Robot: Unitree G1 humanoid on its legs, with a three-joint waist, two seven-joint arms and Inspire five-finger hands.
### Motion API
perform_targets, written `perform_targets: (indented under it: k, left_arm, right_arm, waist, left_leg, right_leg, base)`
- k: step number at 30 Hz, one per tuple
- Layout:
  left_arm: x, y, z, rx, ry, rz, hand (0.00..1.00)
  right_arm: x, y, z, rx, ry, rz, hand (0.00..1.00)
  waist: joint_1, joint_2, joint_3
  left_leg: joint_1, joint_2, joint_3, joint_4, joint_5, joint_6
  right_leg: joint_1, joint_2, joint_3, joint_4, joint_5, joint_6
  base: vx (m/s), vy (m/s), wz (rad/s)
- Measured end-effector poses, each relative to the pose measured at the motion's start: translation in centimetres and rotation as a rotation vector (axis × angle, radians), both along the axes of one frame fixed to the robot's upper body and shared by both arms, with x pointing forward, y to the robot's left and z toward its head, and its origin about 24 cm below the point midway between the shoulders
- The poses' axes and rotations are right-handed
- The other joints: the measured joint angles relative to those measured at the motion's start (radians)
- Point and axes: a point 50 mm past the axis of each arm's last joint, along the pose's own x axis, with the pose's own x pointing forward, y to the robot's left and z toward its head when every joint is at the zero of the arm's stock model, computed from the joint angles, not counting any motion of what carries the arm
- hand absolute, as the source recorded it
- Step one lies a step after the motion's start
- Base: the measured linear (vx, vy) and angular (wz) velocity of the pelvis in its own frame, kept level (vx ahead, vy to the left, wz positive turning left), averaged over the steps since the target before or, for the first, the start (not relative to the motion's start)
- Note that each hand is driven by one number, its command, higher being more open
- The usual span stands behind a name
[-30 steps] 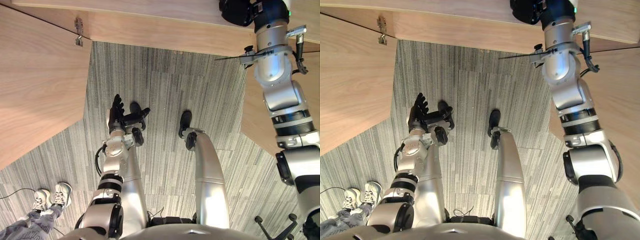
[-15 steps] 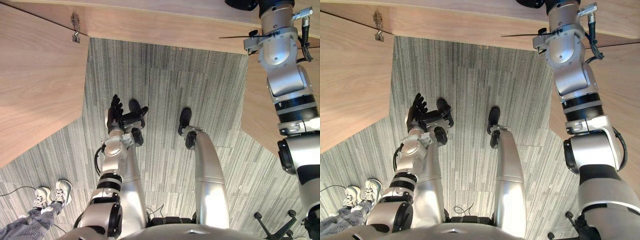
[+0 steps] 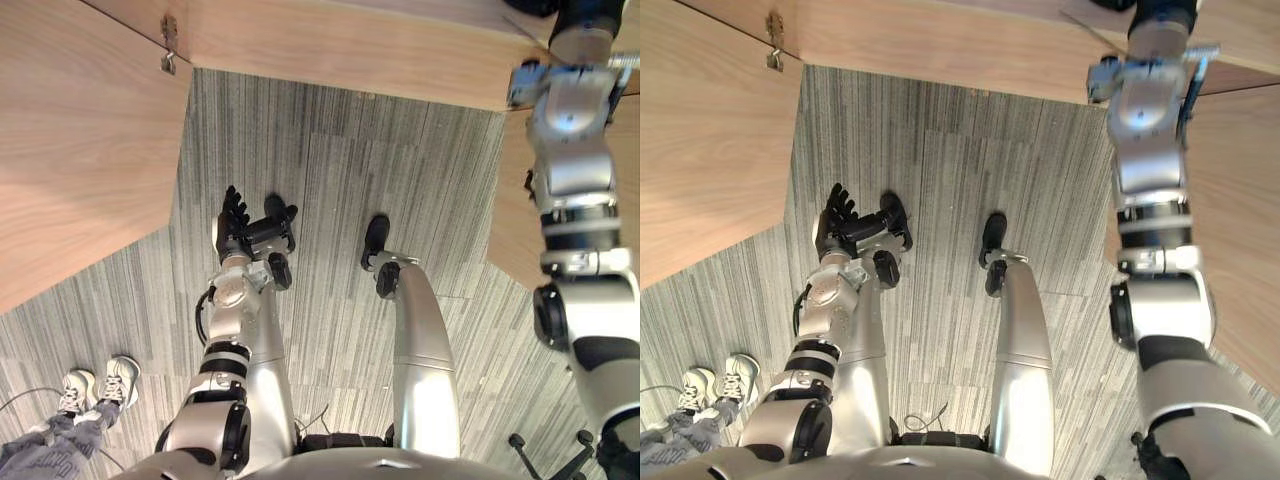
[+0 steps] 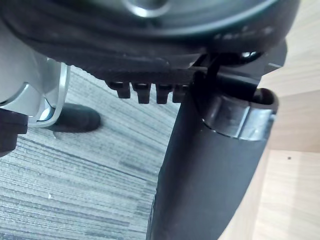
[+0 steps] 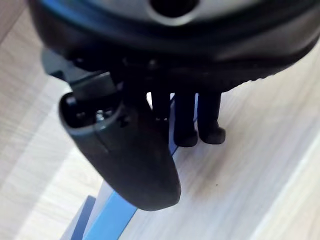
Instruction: Walk over to the cabinet, pick up the folder, carry it to the office cabinet, place the folder inside the office cabinet, then close the office cabinet door
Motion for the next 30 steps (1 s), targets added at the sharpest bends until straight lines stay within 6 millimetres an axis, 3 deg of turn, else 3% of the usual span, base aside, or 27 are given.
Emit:
perform_targets:
  k: [4, 6, 8, 10, 14, 16, 18, 19, 20, 21, 23, 26, 30]
  left_arm:
    - [-1.0, 0.2, -1.2, 0.004, 0.044, 0.000, 1.00]
    - [-2.1, 0.1, -2.5, 0.027, 0.087, -0.010, 1.00]
    - [-3.1, 0.0, -3.6, 0.049, 0.127, -0.025, 1.00]
    - [-4.7, -0.2, -5.3, 0.069, 0.193, -0.048, 1.00]
    - [-6.5, -0.9, -7.4, 0.100, 0.284, -0.103, 1.00]
    - [-7.8, -1.3, -8.9, 0.126, 0.353, -0.141, 1.00]
    - [-8.6, -1.6, -10.0, 0.147, 0.408, -0.172, 1.00]
    - [-9.1, -1.8, -10.9, 0.160, 0.451, -0.194, 1.00]
    - [-9.7, -1.9, -11.5, 0.165, 0.487, -0.210, 1.00]
    - [-9.9, -1.9, -11.8, 0.171, 0.503, -0.216, 1.00]
    - [-10.7, -1.8, -12.7, 0.179, 0.560, -0.224, 1.00]
    - [-11.9, -1.0, -13.7, 0.190, 0.619, -0.210, 1.00]
    - [-14.3, 0.2, -15.1, 0.220, 0.722, -0.196, 1.00]
  right_arm:
    - [-2.2, 0.4, -6.8, 0.088, 0.095, 0.061, 0.00]
    - [-3.7, 0.8, -9.8, 0.102, 0.138, 0.084, 0.00]
    - [-5.1, 1.6, -11.6, 0.082, 0.165, 0.134, 0.00]
    - [-6.4, 3.5, -14.2, 0.088, 0.222, 0.259, 0.00]
    - [-8.2, 7.7, -19.3, 0.128, 0.406, 0.453, 0.00]
    - [-9.7, 10.5, -23.6, 0.152, 0.585, 0.568, 0.00]
    - [-10.4, 11.5, -26.5, 0.156, 0.710, 0.591, 0.00]
    - [-10.7, 11.7, -29.0, 0.132, 0.821, 0.578, 0.00]
    - [-11.1, 11.4, -31.4, 0.126, 0.929, 0.550, 1.00]
    - [-11.3, 11.1, -32.6, 0.122, 0.981, 0.528, 1.00]
    - [-12.9, 9.3, -36.6, 0.176, 1.174, 0.421, 1.00]
    - [-15.3, 6.8, -40.0, 0.272, 1.343, 0.269, 1.00]
    - [-18.2, 4.9, -42.5, 0.318, 1.484, 0.136, 1.00]
  waist:
    - [-0.019, 0.002, -0.005]
    - [-0.029, 0.004, -0.041]
    - [-0.041, 0.005, -0.050]
    - [-0.046, 0.004, -0.101]
    - [-0.045, 0.006, -0.138]
    - [-0.043, 0.006, -0.184]
    - [-0.046, 0.005, -0.213]
    - [-0.046, 0.007, -0.230]
    - [-0.050, 0.011, -0.238]
    - [-0.052, 0.012, -0.238]
    - [-0.053, 0.015, -0.241]
    - [-0.060, 0.016, -0.246]
    - [-0.072, 0.017, -0.290]
  left_leg:
    - [0.138, 0.001, 0.013, -0.034, -0.012, -0.009]
    - [0.193, 0.003, 0.022, -0.051, -0.033, -0.017]
    - [0.268, 0.006, 0.036, -0.066, -0.046, -0.018]
    - [0.341, 0.012, 0.059, -0.089, -0.057, -0.017]
    - [0.512, 0.003, 0.085, -0.159, -0.061, -0.017]
    - [0.611, -0.009, 0.099, -0.226, -0.057, -0.024]
    - [0.666, -0.025, 0.107, -0.283, -0.046, -0.035]
    - [0.710, -0.038, 0.118, -0.335, -0.028, -0.038]
    - [0.744, -0.050, 0.120, -0.382, -0.011, -0.041]
    - [0.763, -0.056, 0.122, -0.406, -0.001, -0.041]
    - [0.828, -0.075, 0.122, -0.488, 0.032, -0.042]
    - [0.911, -0.106, 0.126, -0.598, 0.077, -0.044]
    - [0.993, -0.131, 0.144, -0.722, 0.131, -0.044]
  right_leg:
    - [0.133, 0.004, 0.003, -0.045, -0.002, 0.001]
    - [0.191, 0.006, 0.002, -0.073, -0.011, 0.005]
    - [0.266, 0.006, 0.003, -0.104, -0.013, 0.003]
    - [0.338, 0.005, 0.000, -0.153, 0.000, 0.012]
    - [0.504, 0.006, 0.004, -0.238, 0.005, 0.019]
    - [0.599, 0.008, 0.007, -0.308, 0.012, 0.025]
    - [0.649, 0.005, 0.011, -0.355, 0.023, 0.030]
    - [0.687, 0.004, 0.016, -0.406, 0.042, 0.035]
    - [0.725, 0.005, 0.015, -0.462, 0.065, 0.038]
    - [0.745, 0.005, 0.015, -0.487, 0.076, 0.041]
    - [0.823, 0.006, 0.005, -0.583, 0.117, 0.049]
    - [0.902, 0.006, 0.002, -0.681, 0.161, 0.055]
    - [0.962, 0.009, 0.008, -0.771, 0.204, 0.057]
  base:
    - [0.01, 0.010, -0.05]
    - [0.05, 0.020, -0.13]
    - [0.08, 0.027, -0.18]
    - [0.10, 0.038, -0.25]
    - [0.17, 0.016, -0.09]
    - [0.16, 0.009, -0.03]
    - [0.14, 0.024, -0.03]
    - [0.16, 0.048, -0.06]
    - [0.16, 0.055, -0.07]
    - [0.17, 0.066, 0.00]
    - [0.12, 0.049, 0.06]
    - [0.08, 0.057, 0.03]
    - [0.03, 0.034, -0.10]
